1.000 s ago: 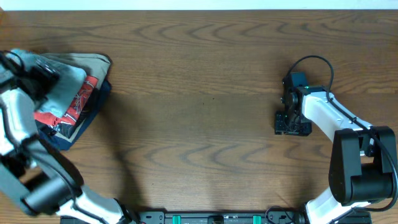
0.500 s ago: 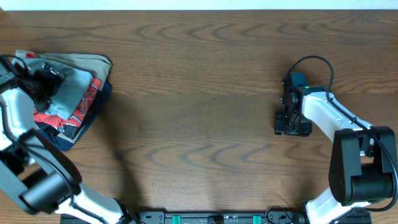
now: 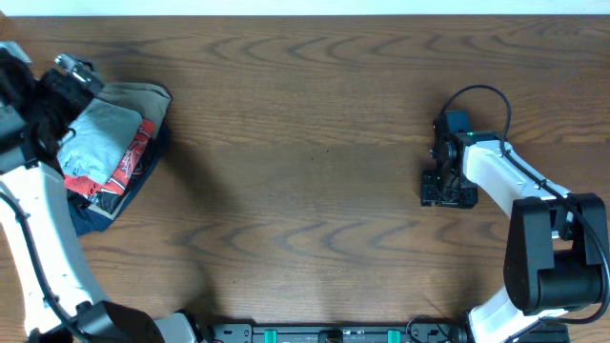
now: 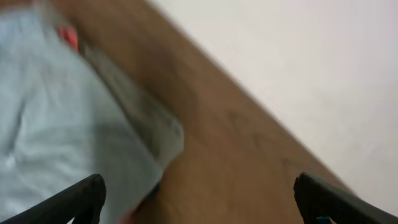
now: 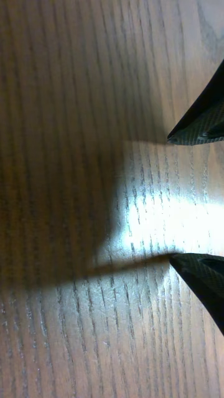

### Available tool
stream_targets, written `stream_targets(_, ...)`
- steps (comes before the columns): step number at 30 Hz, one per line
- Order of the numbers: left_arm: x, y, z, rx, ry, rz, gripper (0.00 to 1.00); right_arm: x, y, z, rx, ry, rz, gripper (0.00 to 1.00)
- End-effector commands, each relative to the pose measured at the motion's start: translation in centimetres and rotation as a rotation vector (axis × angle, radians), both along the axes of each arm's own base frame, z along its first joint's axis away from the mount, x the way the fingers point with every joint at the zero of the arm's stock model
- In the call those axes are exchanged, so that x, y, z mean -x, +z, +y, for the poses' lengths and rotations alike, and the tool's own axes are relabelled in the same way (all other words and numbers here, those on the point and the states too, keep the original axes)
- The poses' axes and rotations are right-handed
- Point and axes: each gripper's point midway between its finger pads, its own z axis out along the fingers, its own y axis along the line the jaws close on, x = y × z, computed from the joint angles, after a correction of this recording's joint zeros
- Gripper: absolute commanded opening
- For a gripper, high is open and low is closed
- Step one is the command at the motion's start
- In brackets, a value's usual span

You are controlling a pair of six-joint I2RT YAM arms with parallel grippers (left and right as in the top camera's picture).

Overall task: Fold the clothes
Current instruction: 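Open the left gripper and press the T-shirt flat on the stack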

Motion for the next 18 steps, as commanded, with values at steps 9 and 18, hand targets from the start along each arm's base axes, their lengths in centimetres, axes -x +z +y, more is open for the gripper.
stream_targets(9, 0.0, -13.1, 1.3, 0.123, 0.045, 0.338, 0.98, -0.3, 0.6, -0.2, 0.001, 0.002, -0.015, 0.54)
stream_targets(18, 0.7, -17.5, 0.3, 0.221, 0.021, 0.457, 0.98, -0.2, 0.6, -0.2, 0.002, 0.007, -0.013, 0.54)
